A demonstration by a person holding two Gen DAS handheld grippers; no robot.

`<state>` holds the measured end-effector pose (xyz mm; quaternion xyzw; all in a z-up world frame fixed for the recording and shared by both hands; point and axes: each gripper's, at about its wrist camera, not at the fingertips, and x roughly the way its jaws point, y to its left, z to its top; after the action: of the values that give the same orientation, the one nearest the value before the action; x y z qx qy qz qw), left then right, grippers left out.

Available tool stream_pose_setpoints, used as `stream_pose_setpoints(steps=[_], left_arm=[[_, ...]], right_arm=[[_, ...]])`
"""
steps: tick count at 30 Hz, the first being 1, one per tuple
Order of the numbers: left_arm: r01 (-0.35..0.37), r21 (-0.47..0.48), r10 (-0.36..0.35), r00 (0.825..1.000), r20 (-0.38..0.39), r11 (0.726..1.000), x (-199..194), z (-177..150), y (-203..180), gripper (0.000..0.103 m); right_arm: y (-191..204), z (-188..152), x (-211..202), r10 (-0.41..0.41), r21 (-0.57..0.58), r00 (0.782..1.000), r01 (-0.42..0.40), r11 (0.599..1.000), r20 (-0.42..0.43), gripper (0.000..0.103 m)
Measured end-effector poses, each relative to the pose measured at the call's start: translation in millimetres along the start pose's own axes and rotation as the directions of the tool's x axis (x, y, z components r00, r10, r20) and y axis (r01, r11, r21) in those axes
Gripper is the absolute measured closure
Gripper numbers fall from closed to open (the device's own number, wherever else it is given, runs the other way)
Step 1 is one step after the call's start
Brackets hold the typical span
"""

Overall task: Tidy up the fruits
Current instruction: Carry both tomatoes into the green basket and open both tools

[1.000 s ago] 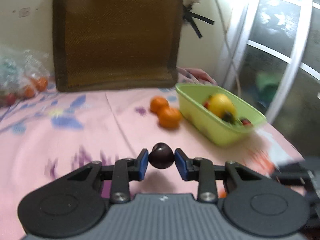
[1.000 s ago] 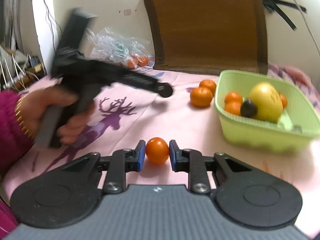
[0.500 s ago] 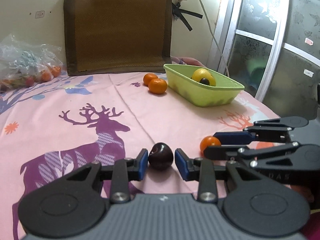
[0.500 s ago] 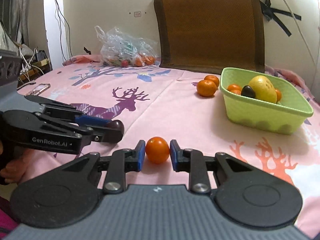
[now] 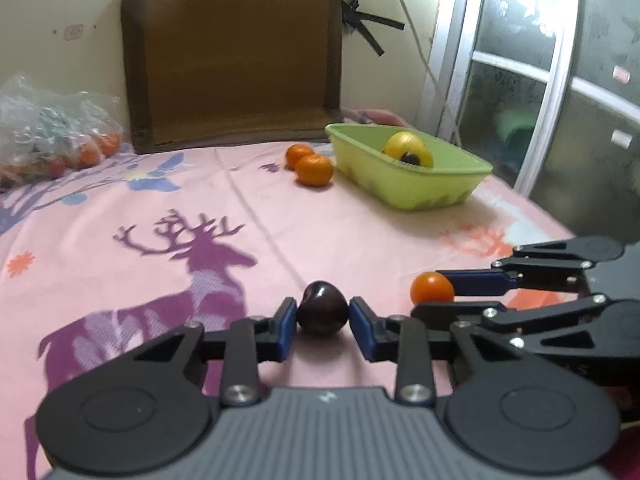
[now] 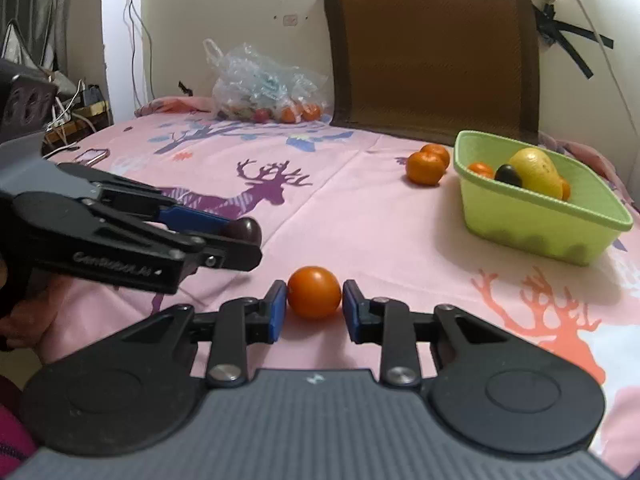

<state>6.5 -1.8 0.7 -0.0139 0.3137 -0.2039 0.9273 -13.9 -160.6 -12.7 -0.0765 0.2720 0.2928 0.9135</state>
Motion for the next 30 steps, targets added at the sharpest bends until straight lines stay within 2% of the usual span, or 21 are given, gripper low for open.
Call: stream_pose_setpoints(steps=[7,10,13,17,22,26,30], left_arm=[[0.119,-0.005,-0.118,0.989,0.095,0.993,21.5,68.3,-7.5,0.073],[0.127,0.034,-0.130,0.983,0.130,0.991,43.7,98.4,-18.9,0.073],[0.146,0.063,-0.153,0.979,0.134,0.987,72.7,122.3,-27.6,0.073],[0.135,0.110,-0.146,0.984,0.102,0.985,112.3,138.4,-35.8,0.073],[0.139,0.067,-0.141,0.990,0.029,0.988,155.8,147.9,-26.8,0.072],[0.146,0.041,-0.147,0.989,0.016,0.988,170.6,150.6,-22.7,0.060],[0.149,0.009,-0.150,0.988,0.040,0.989,166.1,155.7,-15.2,0.060]], right_arm=[[-32.5,14.2,-13.5,-0.079,0.076,0.990,0.071,0.995,0.113,0.071],[-55.8,24.2,-17.9,-0.149,0.101,0.976,0.134,0.986,0.159,0.071],[-84.0,34.8,-19.9,-0.227,0.140,0.954,0.201,0.969,0.198,0.071],[-123.6,42.4,-15.1,-0.319,0.206,0.927,0.279,0.938,0.199,0.071],[-151.3,43.1,4.2,-0.374,0.199,0.916,0.343,0.918,0.146,0.071],[-159.5,40.7,15.7,-0.379,0.189,0.916,0.353,0.916,0.127,0.070],[-160.3,39.8,18.5,-0.391,0.199,0.910,0.360,0.911,0.141,0.068]])
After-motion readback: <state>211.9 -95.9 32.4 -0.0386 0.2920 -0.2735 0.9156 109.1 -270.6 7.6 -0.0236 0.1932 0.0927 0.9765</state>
